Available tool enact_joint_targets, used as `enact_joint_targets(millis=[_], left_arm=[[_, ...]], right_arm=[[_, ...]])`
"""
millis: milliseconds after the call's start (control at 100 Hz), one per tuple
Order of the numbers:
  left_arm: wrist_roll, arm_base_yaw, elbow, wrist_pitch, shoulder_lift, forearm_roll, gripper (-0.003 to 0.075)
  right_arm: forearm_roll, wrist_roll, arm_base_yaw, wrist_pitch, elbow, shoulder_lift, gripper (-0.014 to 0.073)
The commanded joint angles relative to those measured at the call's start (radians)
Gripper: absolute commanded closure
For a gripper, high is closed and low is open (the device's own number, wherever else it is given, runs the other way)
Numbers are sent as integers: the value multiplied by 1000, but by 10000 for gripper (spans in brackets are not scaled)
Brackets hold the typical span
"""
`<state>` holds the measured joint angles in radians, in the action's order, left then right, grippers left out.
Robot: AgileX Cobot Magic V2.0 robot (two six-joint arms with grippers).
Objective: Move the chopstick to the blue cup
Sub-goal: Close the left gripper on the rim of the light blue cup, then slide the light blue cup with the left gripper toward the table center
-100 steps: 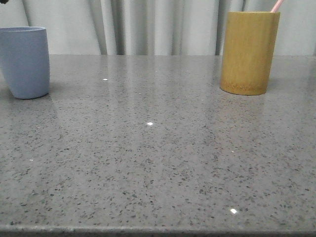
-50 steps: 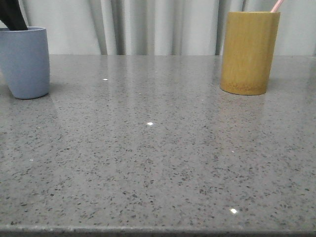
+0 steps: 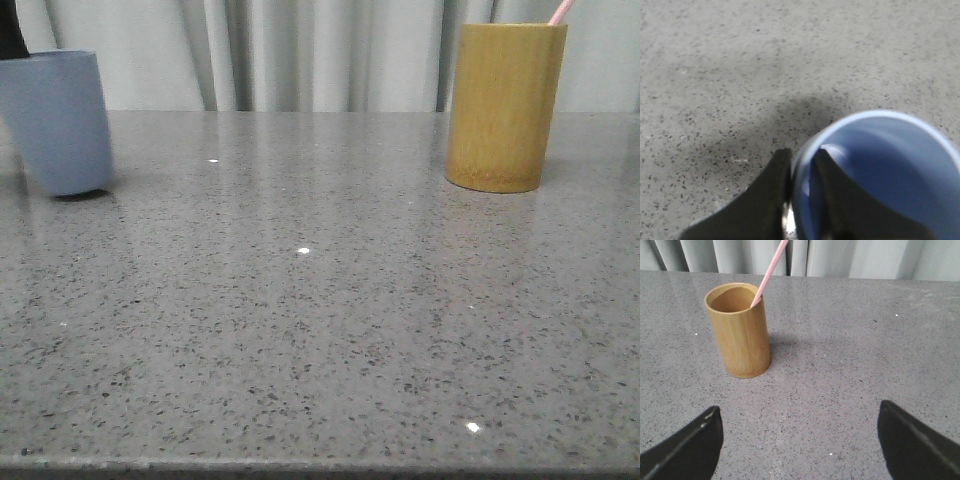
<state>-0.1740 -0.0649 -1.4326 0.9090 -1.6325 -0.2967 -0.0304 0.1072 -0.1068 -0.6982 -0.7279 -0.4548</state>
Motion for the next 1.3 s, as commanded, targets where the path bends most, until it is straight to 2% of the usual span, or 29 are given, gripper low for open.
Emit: enact_joint_targets(millis=[0,290,620,760,980,1290], left_arm=[[4,-18,-56,-19,39,-25,739],[4,-103,-219,118,39,-18,739],[85,-316,-364,176,-45,156,739],[92,-369,-446,195,-119,165,739],[92,-425,-552,226,-223,182,739],[92,-449,-560,220,-274,199,739]], right_arm=[[-2,0,5,83,-33,-14,-30],[-2,0,5,81,-33,-14,-30],[-2,0,5,83,-33,-14,-30],[-2,0,5,82,-33,-14,-30],[-2,0,5,80,-33,-14,-30],[-2,0,5,77,-33,-14,-30]])
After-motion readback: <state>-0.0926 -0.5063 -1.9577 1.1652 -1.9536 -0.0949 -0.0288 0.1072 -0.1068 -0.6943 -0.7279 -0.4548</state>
